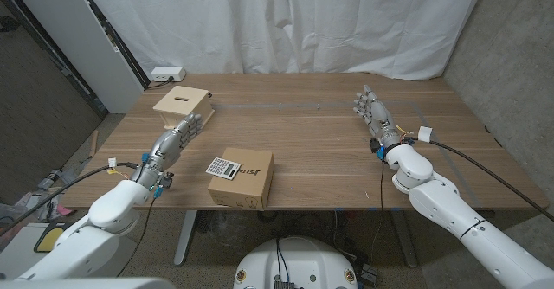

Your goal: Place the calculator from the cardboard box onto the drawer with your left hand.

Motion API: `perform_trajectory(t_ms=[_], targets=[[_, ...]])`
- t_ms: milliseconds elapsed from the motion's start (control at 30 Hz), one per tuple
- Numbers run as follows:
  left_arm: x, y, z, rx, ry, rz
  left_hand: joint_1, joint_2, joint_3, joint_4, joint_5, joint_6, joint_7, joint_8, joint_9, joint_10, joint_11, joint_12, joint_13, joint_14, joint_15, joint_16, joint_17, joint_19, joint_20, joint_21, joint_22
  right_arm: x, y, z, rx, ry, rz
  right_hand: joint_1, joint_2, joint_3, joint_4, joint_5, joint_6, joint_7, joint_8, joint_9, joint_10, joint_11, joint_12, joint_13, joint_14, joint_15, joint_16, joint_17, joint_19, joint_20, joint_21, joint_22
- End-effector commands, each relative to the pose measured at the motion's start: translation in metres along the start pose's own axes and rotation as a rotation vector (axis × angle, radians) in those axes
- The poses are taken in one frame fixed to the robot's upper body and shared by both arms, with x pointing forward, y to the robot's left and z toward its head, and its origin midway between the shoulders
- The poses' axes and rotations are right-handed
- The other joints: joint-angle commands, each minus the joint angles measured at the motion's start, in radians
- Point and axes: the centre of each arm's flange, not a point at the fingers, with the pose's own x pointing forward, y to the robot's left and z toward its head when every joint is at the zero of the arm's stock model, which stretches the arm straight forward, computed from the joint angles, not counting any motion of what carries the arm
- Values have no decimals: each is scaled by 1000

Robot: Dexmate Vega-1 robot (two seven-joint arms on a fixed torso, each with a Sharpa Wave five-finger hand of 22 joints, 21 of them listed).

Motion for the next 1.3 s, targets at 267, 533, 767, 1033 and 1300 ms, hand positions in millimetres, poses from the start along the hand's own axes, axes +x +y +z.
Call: perform_trajectory(t_ms=[267,533,767,1033,1300], targets=[[-21,-2,-13,61,9,43,33,-1,2,-18,13,34,-10,15,5,27,-10,8,1,33,-12,6,3,28,-9,11,5,-5,3,2,-8,1,-7,3,11,1,-5,4,8,-1,6,3,9,-2,4,6,10,-2,-1,4,11,1,-3,6],[-30,-6,-13,58,36,63,53,1,-2,-28,17,95,-19,26,6,97,-12,20,3,113,-16,21,6,109,-7,34,9,-6,2,3,-7,1,-8,3,11,0,-6,4,8,-1,5,3,9,-2,4,6,11,-3,-1,4,12,1,-4,6],[-41,-8,-6,116,44,98,55,1,-5,-29,17,119,-16,29,6,121,-11,23,3,132,-21,22,7,131,-2,39,10,-7,2,3,-5,1,-3,3,11,0,-7,4,8,-1,5,3,9,-2,4,6,11,-2,-2,4,12,3,-5,6],[-50,-9,-1,280,32,165,71,3,-3,-37,18,143,-27,33,6,136,-28,22,3,140,-26,18,6,126,-2,33,10,-9,4,3,-11,5,1,3,12,0,-8,4,8,0,5,3,9,-2,4,6,10,-2,-2,4,12,2,-6,6],[-52,-11,-4,327,13,201,84,5,0,-43,20,150,-34,32,6,147,-38,22,4,149,-35,17,5,121,-3,28,9,-10,6,5,-18,8,2,2,12,-1,-9,4,8,-2,5,3,9,-2,4,6,11,-1,-2,4,12,3,-6,6]])
